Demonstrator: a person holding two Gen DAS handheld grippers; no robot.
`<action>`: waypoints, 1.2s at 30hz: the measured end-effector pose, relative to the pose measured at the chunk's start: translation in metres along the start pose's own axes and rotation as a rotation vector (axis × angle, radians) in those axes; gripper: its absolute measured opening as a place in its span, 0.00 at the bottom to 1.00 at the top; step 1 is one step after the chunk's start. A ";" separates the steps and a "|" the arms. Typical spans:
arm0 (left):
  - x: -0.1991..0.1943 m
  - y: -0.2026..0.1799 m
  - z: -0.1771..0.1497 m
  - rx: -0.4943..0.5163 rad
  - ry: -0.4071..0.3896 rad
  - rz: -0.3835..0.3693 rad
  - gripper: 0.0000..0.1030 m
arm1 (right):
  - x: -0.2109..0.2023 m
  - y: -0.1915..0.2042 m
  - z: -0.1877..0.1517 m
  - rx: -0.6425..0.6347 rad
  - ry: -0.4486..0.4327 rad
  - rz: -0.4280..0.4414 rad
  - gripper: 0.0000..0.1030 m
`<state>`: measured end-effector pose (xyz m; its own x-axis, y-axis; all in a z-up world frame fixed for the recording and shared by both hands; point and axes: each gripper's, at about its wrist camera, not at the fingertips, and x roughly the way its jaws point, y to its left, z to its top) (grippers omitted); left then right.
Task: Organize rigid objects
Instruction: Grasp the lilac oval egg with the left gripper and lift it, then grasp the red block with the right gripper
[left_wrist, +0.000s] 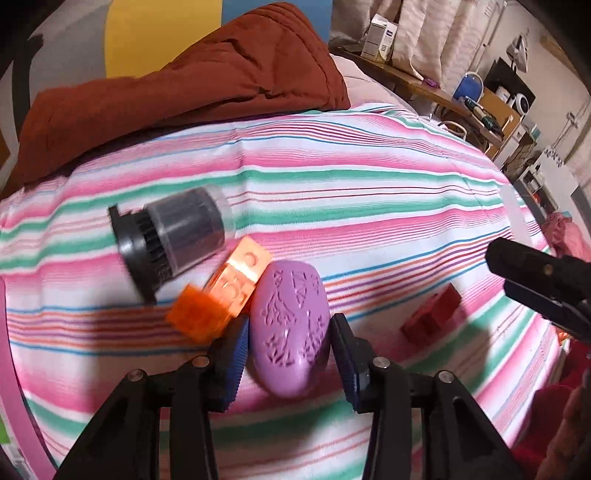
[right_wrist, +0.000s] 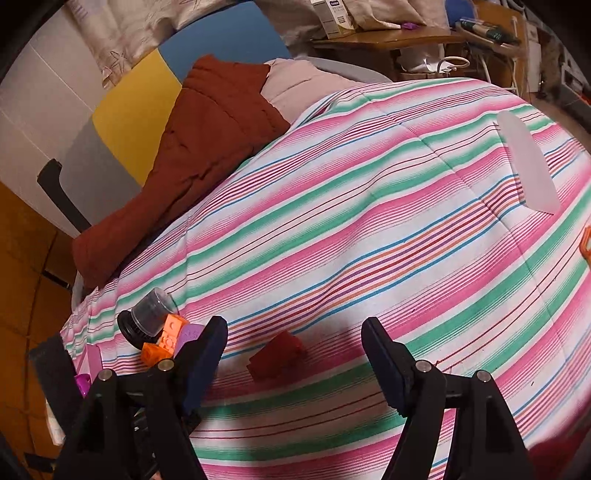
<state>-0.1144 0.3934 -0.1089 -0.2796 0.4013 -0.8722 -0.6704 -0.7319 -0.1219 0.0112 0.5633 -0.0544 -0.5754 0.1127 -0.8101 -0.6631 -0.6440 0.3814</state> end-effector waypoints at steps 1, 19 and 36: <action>0.001 -0.001 0.001 0.009 -0.004 0.008 0.43 | 0.000 -0.001 0.000 0.005 -0.001 -0.004 0.73; -0.046 0.003 -0.097 0.113 -0.145 0.074 0.43 | 0.024 0.006 -0.007 -0.066 0.101 -0.029 0.73; -0.052 0.014 -0.105 0.064 -0.185 0.032 0.43 | 0.045 0.033 -0.023 -0.279 0.108 -0.113 0.71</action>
<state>-0.0368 0.3047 -0.1152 -0.4191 0.4771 -0.7725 -0.6998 -0.7118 -0.0599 -0.0255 0.5301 -0.0890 -0.4416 0.1242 -0.8886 -0.5548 -0.8161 0.1617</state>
